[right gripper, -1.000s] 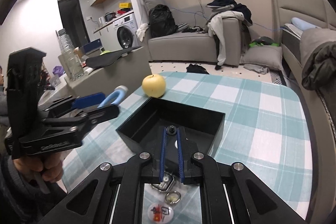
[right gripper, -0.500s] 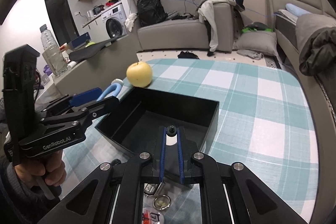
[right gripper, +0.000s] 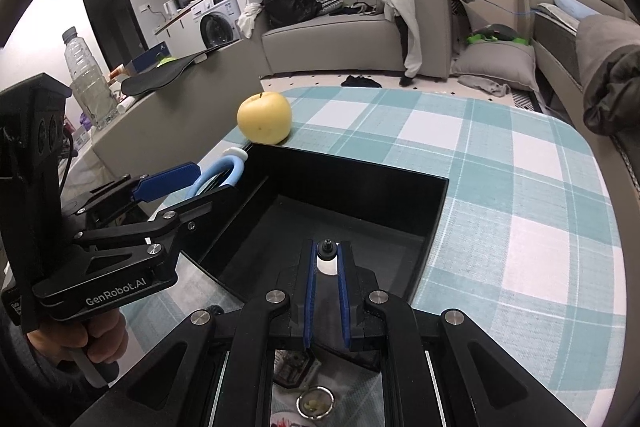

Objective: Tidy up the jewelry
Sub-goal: 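Lower the blue bangle into the black box and open the left gripper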

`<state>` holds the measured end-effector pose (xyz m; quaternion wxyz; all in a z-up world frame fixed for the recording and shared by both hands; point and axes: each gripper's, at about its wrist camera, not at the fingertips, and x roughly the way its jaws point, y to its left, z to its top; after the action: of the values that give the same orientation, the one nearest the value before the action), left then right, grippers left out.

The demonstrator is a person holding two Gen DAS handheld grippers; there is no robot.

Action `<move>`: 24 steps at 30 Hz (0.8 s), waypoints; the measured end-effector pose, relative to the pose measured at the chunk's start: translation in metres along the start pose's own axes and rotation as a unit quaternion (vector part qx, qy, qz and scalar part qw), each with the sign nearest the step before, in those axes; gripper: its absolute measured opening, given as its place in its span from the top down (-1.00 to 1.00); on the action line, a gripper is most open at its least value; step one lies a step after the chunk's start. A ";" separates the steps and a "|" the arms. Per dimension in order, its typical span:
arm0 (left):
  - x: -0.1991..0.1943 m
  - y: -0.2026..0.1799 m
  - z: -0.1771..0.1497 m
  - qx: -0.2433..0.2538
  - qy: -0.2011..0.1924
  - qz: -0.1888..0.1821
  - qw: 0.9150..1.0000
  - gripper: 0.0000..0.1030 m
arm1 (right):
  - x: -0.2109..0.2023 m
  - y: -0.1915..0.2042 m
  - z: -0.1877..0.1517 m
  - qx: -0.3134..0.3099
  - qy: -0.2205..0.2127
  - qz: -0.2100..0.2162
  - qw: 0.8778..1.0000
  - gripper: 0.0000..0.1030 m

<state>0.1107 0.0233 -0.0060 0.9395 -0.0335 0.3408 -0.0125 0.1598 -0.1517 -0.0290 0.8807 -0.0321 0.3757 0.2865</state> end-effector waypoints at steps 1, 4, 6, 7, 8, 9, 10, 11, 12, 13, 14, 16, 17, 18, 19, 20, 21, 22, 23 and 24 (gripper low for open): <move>0.000 0.001 0.000 -0.001 0.001 -0.001 1.000 -0.08 | 0.001 0.000 0.000 0.000 0.002 0.000 1.000 0.82; 0.001 0.000 -0.001 0.000 0.003 0.000 1.000 -0.08 | 0.004 0.001 0.000 0.000 0.006 0.000 1.000 0.82; 0.002 0.000 -0.002 0.002 0.004 0.000 1.000 -0.08 | 0.005 0.001 0.000 -0.001 0.009 -0.001 1.000 0.82; 0.002 -0.001 -0.002 0.005 0.004 0.001 1.000 -0.08 | 0.006 0.001 -0.001 0.000 0.010 -0.002 1.000 0.82; 0.002 -0.002 -0.002 0.009 0.003 0.004 1.000 -0.08 | 0.006 0.001 -0.001 0.001 0.010 -0.004 1.000 0.82; 0.002 -0.003 -0.003 0.014 0.003 0.006 1.000 -0.08 | 0.007 0.001 -0.001 0.002 0.010 -0.005 1.000 0.81; 0.002 -0.003 -0.003 0.016 0.002 0.006 1.000 -0.08 | 0.008 0.001 0.000 0.003 0.010 -0.007 1.000 0.81; 0.002 -0.003 -0.003 0.016 0.001 0.006 1.000 -0.08 | 0.008 0.001 0.000 0.005 0.010 -0.008 1.000 0.81; 0.002 -0.004 -0.003 0.015 0.000 0.006 1.000 -0.08 | 0.008 0.002 0.000 0.007 0.009 -0.010 1.000 0.81; 0.003 -0.003 -0.003 0.014 0.000 0.007 1.000 -0.08 | 0.008 0.002 0.001 0.008 0.009 -0.011 1.000 0.81; 0.003 -0.004 -0.003 0.014 0.000 0.008 1.000 -0.08 | 0.008 0.002 0.001 0.009 0.008 -0.011 1.000 0.81; 0.003 -0.005 -0.003 0.017 0.000 0.011 1.000 -0.09 | 0.009 0.002 0.001 0.011 0.010 -0.010 1.000 0.77; 0.003 -0.006 -0.004 0.019 0.000 0.013 1.000 -0.09 | 0.009 0.002 0.001 0.011 0.012 -0.008 1.000 0.77; 0.003 -0.006 -0.004 0.022 0.000 0.015 1.000 -0.09 | 0.009 0.002 0.000 0.010 0.014 -0.004 1.000 0.77; 0.003 -0.007 -0.004 0.025 0.001 0.017 1.000 -0.09 | 0.009 0.003 0.000 0.007 0.015 -0.005 1.000 0.75; 0.003 -0.008 -0.004 0.027 0.003 0.018 0.999 -0.09 | 0.008 0.004 0.000 0.004 0.015 -0.006 1.000 0.73; 0.003 -0.007 -0.004 0.026 0.004 0.017 1.000 -0.09 | 0.005 0.005 0.000 0.000 0.012 -0.006 1.000 0.66; 0.003 -0.007 -0.004 0.025 0.005 0.015 1.000 -0.09 | 0.003 0.005 0.000 -0.003 0.007 -0.007 1.000 0.48; 0.002 -0.006 -0.003 0.022 0.006 0.010 1.000 -0.09 | -0.002 0.006 0.000 -0.006 -0.001 -0.006 1.000 0.39; 0.001 -0.005 -0.003 0.019 0.008 0.003 1.000 -0.09 | -0.009 0.006 0.000 -0.008 -0.013 -0.001 1.000 0.25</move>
<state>0.1097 0.0179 -0.0088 0.9371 -0.0147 0.3483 -0.0164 0.1516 -0.1508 -0.0222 0.8855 -0.0363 0.3620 0.2890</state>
